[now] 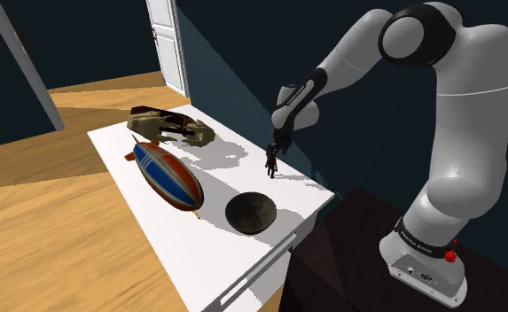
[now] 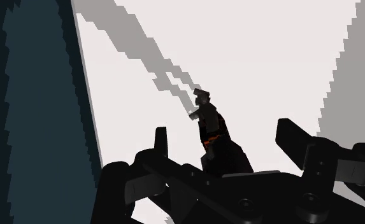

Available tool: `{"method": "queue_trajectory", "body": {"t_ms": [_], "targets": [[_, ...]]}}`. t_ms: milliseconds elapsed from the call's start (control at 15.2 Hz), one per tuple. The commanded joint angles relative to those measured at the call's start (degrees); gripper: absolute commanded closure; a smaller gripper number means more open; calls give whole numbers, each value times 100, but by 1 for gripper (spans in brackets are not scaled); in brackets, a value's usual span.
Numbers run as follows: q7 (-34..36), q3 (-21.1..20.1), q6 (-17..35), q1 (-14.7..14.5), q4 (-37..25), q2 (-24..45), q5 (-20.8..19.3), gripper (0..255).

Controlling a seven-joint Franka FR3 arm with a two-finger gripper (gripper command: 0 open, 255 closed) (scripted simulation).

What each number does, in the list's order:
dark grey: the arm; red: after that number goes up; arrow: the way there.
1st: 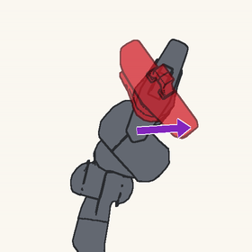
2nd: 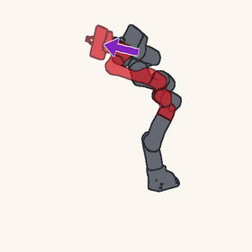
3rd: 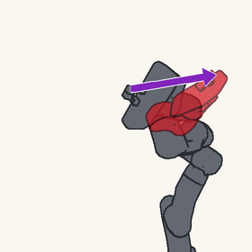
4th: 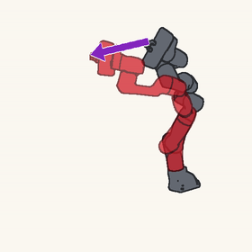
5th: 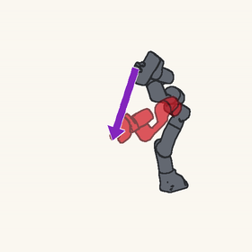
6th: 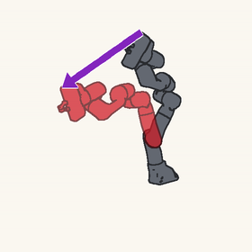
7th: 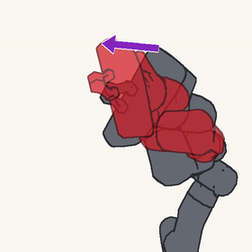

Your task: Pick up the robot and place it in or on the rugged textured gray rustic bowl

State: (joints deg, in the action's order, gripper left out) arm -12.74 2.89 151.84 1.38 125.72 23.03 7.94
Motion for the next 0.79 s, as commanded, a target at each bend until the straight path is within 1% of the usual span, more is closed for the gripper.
{"method": "queue_trajectory", "body": {"t_ms": [0,528,594,726], "targets": [[-20,-21,120,10,-25,141,28,0],[-25,-27,151,13,-34,182,34,0],[-25,-27,151,13,-34,182,34,255],[-25,-27,151,13,-34,182,34,255]]}}
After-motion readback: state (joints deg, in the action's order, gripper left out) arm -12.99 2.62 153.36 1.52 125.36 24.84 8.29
